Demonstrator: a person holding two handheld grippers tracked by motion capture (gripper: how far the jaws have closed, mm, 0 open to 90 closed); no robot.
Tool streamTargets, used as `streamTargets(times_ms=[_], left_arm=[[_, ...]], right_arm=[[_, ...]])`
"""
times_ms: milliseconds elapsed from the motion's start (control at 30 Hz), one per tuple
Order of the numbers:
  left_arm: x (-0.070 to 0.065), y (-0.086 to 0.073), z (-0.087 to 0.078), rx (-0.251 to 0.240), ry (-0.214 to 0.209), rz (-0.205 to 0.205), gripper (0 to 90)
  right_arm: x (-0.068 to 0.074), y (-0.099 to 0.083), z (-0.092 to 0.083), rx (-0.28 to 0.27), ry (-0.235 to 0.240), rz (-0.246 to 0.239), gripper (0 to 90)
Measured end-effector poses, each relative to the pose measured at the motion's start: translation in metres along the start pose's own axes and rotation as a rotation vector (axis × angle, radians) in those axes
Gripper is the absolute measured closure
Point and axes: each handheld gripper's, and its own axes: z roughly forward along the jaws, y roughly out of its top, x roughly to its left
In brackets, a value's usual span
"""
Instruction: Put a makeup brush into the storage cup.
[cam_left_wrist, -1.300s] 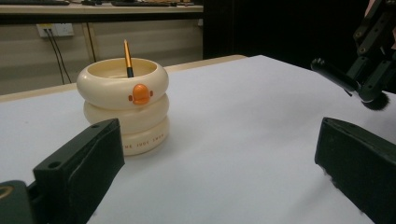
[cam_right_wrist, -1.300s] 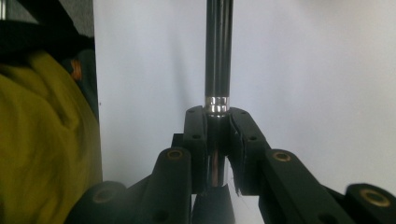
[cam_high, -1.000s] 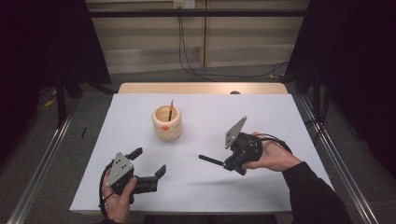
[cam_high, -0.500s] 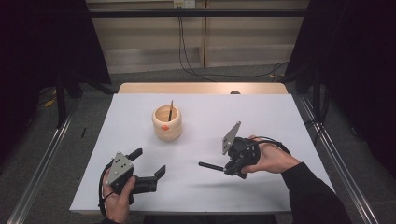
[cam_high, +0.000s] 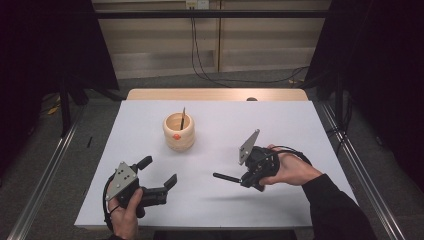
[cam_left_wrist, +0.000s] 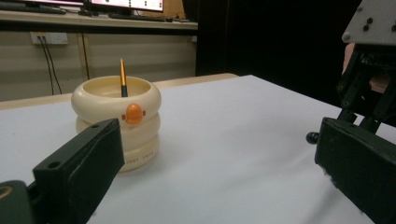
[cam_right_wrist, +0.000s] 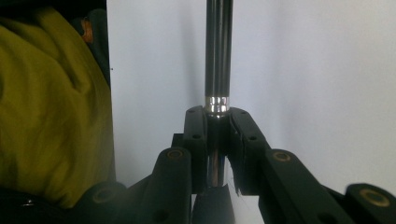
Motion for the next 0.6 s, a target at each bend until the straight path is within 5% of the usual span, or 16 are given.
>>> streamTargets(times_ms=[400,600], left_arm=[[-0.001,0.025,0.005,-0.040,-0.039,0.035,1.2],[0.001,0.037,0.016,-0.031,-0.046,0.086,0.8]], right_arm=[[-0.001,-0.001,0.000,-0.012,0.005,-0.009,78.9],[-0.001,0.000,0.003,-0.006,0.005,-0.005,78.8]])
